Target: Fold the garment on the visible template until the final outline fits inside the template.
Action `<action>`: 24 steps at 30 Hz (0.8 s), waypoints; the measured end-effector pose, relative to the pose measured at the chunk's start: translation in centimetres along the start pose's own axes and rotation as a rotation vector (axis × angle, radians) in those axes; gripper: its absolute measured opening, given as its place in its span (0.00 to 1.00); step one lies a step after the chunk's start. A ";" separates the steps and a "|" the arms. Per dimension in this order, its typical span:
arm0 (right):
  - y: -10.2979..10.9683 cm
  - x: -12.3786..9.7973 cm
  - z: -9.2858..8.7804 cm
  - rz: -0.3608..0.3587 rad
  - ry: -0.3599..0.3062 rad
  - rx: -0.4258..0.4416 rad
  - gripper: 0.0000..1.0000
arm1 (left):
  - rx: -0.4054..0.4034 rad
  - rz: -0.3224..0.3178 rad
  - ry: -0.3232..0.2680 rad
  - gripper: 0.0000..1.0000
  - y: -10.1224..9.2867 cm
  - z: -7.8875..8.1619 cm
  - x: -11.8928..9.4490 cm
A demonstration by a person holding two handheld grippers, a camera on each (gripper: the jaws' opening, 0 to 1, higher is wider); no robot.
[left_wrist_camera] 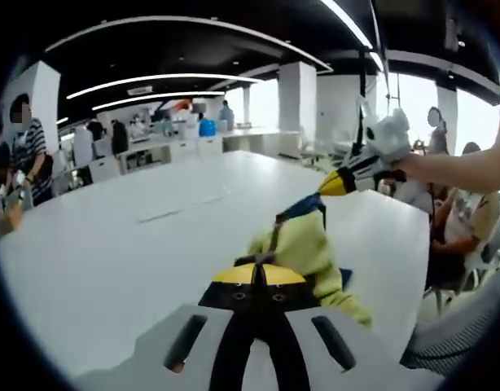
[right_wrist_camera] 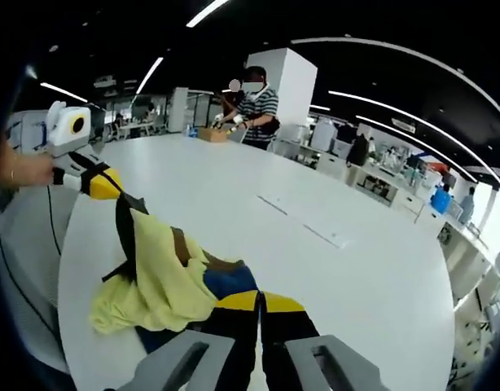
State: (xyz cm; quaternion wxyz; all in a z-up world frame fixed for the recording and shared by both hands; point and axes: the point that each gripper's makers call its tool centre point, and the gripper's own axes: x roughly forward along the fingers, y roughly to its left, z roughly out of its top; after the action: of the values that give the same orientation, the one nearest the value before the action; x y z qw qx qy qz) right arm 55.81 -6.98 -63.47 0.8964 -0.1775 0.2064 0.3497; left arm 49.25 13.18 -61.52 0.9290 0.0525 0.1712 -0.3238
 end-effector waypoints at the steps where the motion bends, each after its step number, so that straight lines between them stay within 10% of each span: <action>1: -0.2 -0.1 0.2 -0.007 -0.003 0.004 0.00 | 0.001 0.005 -0.002 0.00 0.2 0.2 -0.1; 24: -5.9 0.7 3.7 -0.186 -0.075 0.053 0.00 | -0.004 0.135 -0.091 0.00 9.4 6.1 0.7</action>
State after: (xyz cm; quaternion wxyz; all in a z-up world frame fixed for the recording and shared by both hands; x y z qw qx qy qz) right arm 61.33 -8.97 -59.64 0.9366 -0.1587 0.1646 0.2657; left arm 57.29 18.88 -56.22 0.9558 0.0473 0.1254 -0.2619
